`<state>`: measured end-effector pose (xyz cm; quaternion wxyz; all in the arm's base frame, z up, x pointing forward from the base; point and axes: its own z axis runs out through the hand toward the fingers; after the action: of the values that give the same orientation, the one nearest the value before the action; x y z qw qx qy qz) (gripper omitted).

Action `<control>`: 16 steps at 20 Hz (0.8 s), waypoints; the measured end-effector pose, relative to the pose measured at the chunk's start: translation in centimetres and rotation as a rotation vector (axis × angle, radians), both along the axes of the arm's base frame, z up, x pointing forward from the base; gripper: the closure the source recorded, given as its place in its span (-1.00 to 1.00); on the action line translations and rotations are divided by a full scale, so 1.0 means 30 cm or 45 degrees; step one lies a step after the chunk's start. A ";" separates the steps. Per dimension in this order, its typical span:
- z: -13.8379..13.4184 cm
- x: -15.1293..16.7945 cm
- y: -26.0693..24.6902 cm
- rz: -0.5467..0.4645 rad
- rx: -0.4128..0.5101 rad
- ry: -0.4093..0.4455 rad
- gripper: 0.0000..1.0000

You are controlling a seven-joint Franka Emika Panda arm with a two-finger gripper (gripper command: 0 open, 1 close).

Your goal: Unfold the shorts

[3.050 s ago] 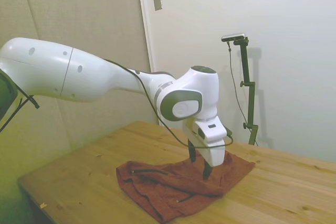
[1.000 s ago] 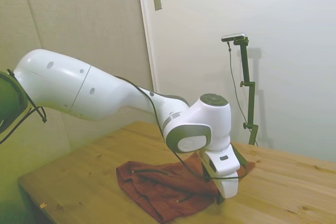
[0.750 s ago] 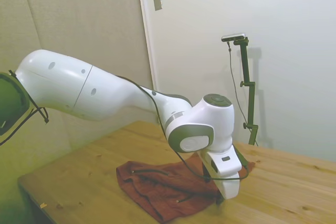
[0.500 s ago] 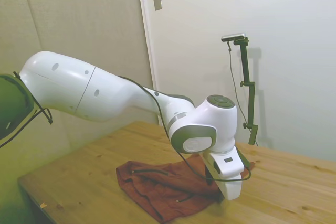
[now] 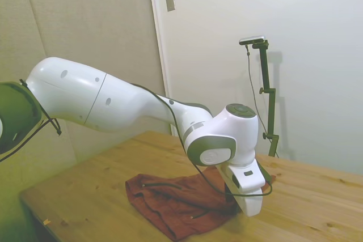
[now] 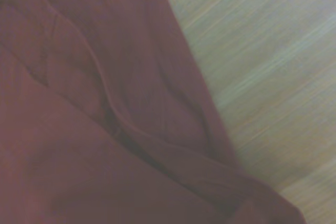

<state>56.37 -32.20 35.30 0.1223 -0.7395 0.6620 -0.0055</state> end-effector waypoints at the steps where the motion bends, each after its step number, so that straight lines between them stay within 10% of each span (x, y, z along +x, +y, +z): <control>1: 0.000 0.000 0.001 0.000 0.000 0.000 1.00; 16: 0.073 -0.003 -0.033 0.030 -0.097 0.006 1.00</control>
<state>56.28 -33.20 37.49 0.0926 -0.7512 0.6530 -0.0273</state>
